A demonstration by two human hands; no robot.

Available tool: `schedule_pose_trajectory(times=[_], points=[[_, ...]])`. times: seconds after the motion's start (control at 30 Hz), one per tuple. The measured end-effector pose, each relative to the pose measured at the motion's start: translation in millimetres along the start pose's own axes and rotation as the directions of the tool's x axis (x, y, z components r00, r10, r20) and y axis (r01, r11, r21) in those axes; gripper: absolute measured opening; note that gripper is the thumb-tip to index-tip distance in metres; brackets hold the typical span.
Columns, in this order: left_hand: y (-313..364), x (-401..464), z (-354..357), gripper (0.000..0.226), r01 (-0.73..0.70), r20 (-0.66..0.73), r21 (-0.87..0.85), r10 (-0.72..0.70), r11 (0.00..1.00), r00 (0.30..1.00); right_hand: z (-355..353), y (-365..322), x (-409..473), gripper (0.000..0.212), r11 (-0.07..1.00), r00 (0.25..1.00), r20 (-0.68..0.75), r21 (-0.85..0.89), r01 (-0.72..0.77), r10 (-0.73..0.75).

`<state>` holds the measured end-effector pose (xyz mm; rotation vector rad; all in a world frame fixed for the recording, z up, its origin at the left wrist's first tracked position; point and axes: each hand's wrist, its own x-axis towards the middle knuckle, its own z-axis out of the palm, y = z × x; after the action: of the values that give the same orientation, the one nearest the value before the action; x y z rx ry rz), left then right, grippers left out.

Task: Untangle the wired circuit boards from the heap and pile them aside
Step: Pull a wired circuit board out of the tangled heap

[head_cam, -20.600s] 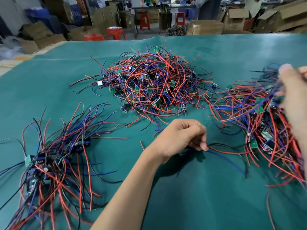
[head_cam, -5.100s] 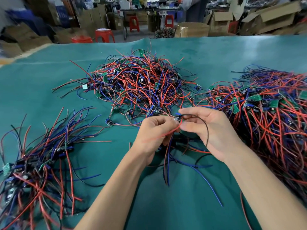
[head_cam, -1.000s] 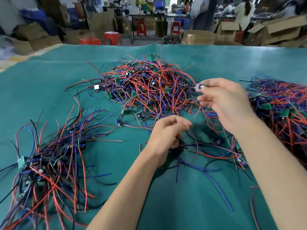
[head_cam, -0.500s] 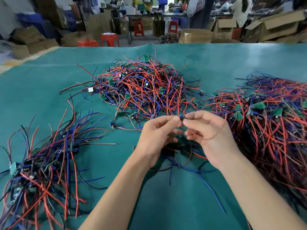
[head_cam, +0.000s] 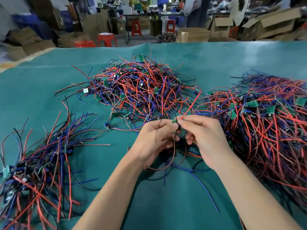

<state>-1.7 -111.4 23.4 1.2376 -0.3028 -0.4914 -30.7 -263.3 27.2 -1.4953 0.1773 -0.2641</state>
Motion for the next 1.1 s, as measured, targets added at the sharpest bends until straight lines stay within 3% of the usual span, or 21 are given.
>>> schedule_pose_trajectory(times=[0.4, 0.77, 0.97, 1.1], points=[[3, -2, 3, 0.033, 0.011, 0.043, 0.051, -0.014, 0.999, 0.999, -12, -1, 3, 0.012, 0.996, 0.986, 0.156, 0.065, -0.061, 0.05], [1, -1, 2, 0.03, -0.002, 0.056, 0.126, -0.005, 0.992, 0.998, -14, 1, 3, 0.008, 0.999, 0.985, 0.173, 0.028, -0.016, 0.011], [0, 2, 0, 0.029, -0.034, 0.058, 0.159, 0.025, 0.987, 0.998, -6, 7, 5, 0.016, 0.947, 0.97, -0.023, -0.226, 0.229, -0.24], [-2, 1, 1, 0.032, -0.05, 0.112, 0.192, 0.029, 0.98, 0.993, -19, 3, 14, 0.015, 0.943, 0.922, -0.259, -0.24, 0.229, -0.289]])
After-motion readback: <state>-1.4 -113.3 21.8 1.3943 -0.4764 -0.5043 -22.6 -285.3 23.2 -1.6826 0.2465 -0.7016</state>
